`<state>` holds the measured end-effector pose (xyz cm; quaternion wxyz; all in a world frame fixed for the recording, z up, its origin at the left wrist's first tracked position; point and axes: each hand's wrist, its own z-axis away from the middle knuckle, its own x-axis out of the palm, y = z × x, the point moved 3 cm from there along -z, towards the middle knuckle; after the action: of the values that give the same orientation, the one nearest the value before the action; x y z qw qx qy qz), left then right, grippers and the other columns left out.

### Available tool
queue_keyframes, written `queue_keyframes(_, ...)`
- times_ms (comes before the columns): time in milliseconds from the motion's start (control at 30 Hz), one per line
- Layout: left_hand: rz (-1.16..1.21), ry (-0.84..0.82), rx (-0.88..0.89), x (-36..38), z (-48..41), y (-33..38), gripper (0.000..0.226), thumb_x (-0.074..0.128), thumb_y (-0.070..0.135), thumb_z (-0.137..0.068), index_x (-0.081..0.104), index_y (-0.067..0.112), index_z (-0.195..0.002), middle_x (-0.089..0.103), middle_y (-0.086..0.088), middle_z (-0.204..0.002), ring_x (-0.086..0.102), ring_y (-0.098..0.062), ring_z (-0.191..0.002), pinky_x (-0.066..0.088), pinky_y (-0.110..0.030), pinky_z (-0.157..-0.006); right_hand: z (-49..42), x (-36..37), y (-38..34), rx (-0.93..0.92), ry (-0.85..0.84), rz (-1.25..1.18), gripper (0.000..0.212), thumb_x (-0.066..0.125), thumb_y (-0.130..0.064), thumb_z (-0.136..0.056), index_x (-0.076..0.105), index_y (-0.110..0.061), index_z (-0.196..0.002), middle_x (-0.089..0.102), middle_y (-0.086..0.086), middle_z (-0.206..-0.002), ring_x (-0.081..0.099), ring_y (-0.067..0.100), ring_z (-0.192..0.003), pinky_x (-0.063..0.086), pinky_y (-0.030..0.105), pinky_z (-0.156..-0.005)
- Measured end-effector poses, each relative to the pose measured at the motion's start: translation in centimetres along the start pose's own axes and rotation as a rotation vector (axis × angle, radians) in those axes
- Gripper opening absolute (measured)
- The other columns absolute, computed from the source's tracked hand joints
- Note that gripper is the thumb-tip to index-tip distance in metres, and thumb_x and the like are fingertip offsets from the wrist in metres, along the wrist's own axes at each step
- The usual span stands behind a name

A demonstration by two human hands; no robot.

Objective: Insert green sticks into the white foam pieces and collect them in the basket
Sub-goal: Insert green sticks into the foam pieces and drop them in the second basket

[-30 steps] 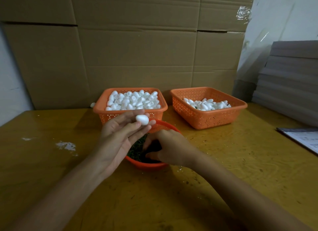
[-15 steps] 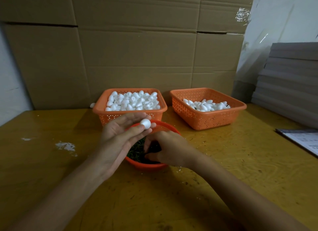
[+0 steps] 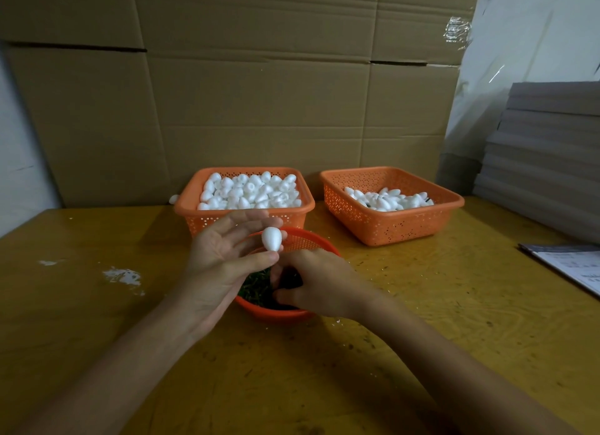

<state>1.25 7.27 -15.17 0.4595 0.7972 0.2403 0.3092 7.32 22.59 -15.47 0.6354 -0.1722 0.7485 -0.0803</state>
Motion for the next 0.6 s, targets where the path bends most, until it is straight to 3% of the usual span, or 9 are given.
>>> queue_keyframes(200,-0.065,0.008,0.015,0.03,0.1,-0.01,0.048,0.094,0.01,-0.063,0.077,0.028,-0.104,0.074,-0.01,-0.126,0.07,-0.024,-0.121,0.058,-0.025,-0.089,0.09,-0.01,-0.14,-0.006,0.002,-0.006,0.018,0.074,-0.03,-0.092,0.07,-0.026,-0.108,0.073,-0.01,-0.107,0.067,0.014,-0.098,0.055,0.042,-0.085)
queue_keyframes(333,-0.109,0.037,0.036,0.14,0.08,-0.22,0.036,0.098,0.008,-0.062,0.079,0.022,-0.088,0.076,-0.011,-0.121,0.072,-0.021,-0.115,0.058,-0.023,-0.084,0.17,0.13,-0.05,-0.017,0.038,0.0,0.017,0.074,-0.03,-0.091,0.07,-0.024,-0.106,0.072,-0.009,-0.106,0.066,0.014,-0.1,0.054,0.038,-0.085)
queue_keyframes(467,-0.098,0.079,0.061,0.05,0.07,-0.35,0.026,0.095,0.011,-0.055,0.079,0.019,-0.073,0.078,-0.006,-0.107,0.075,-0.017,-0.104,0.058,-0.021,-0.082,0.18,0.15,-0.24,-0.076,0.143,-0.011,0.015,0.074,-0.026,-0.089,0.064,-0.019,-0.097,0.066,-0.004,-0.101,0.058,0.018,-0.101,0.046,0.037,-0.095)
queue_keyframes(600,-0.045,0.097,0.06,-0.15,-0.04,-0.48,0.023,0.091,0.013,-0.06,0.084,0.018,-0.08,0.079,-0.01,-0.112,0.074,-0.02,-0.113,0.059,-0.023,-0.086,0.29,-0.36,0.05,-0.045,0.193,-0.161,0.014,0.072,-0.023,-0.093,0.061,-0.017,-0.099,0.066,-0.003,-0.095,0.061,0.017,-0.09,0.05,0.041,-0.081)
